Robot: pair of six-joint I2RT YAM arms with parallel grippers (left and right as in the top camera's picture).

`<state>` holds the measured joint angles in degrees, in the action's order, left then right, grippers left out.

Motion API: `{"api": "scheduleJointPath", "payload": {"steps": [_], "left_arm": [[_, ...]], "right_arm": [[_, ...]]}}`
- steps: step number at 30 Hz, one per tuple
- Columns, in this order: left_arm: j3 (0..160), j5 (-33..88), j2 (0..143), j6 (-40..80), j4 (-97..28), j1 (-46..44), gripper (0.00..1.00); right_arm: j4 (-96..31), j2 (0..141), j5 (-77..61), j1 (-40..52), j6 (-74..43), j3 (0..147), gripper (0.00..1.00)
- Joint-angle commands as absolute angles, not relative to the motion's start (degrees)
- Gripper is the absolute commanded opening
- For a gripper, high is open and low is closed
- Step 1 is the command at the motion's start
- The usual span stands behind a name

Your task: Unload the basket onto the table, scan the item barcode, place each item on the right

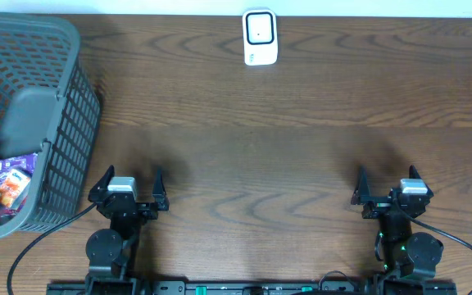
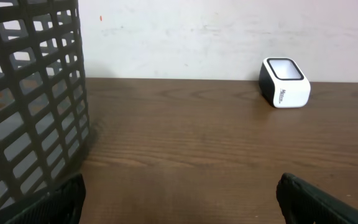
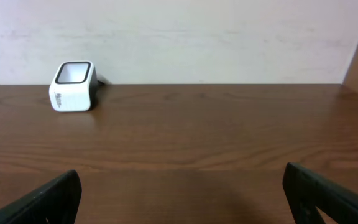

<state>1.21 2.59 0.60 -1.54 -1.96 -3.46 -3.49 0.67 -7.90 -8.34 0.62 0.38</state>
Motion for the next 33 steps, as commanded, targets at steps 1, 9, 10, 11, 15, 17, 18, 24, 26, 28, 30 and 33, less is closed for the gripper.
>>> {"api": "scheduleJointPath", "payload": {"steps": [1, 9, 10, 11, 15, 17, 18, 24, 26, 28, 30, 33], "left_arm": [[0.2, 0.8, 0.2, -2.1, -4.2, -3.2, 0.98], [0.2, 0.8, 0.2, -2.1, -4.2, -3.2, 0.98], [0.2, 0.8, 0.2, -2.1, -4.2, -3.2, 0.98], [0.2, 0.8, 0.2, -2.1, -4.2, -3.2, 0.98], [0.2, 0.8, 0.2, -2.1, -4.2, -3.2, 0.98], [0.2, 0.8, 0.2, -2.1, -4.2, -3.2, 0.98], [0.2, 0.8, 0.2, -2.1, -4.2, -3.2, 0.98], [0.2, 0.8, 0.2, -2.1, -4.2, -3.2, 0.98], [0.2, 0.8, 0.2, -2.1, -4.2, -3.2, 0.98], [0.2, 0.8, 0.2, -2.1, -4.2, -3.2, 0.98], [0.2, 0.8, 0.2, -2.1, -4.2, -3.2, 0.98], [0.3, 5.4, 0.2, 5.2, -3.9, -3.4, 0.98]], "right_arm": [[-3.7, 0.4, -8.1, -9.1, 0.0, 0.4, 0.99], [-3.7, 0.4, -8.1, -9.1, 0.0, 0.4, 0.99], [-3.7, 0.4, -8.1, -9.1, 0.0, 0.4, 0.99], [-3.7, 0.4, -8.1, -9.1, 0.0, 0.4, 0.99], [-3.7, 0.4, -8.1, -9.1, 0.0, 0.4, 0.99], [-3.7, 0.4, -8.1, -9.1, 0.0, 0.4, 0.99], [-3.7, 0.4, -8.1, -9.1, 0.0, 0.4, 0.99], [-3.7, 0.4, -8.1, -9.1, 0.0, 0.4, 0.99], [-3.7, 0.4, -8.1, -9.1, 0.0, 0.4, 0.99], [-3.7, 0.4, -8.1, -9.1, 0.0, 0.4, 0.99], [-3.7, 0.4, -8.1, -9.1, 0.0, 0.4, 0.99], [-3.7, 0.4, -8.1, -9.1, 0.0, 0.4, 0.99]]}}
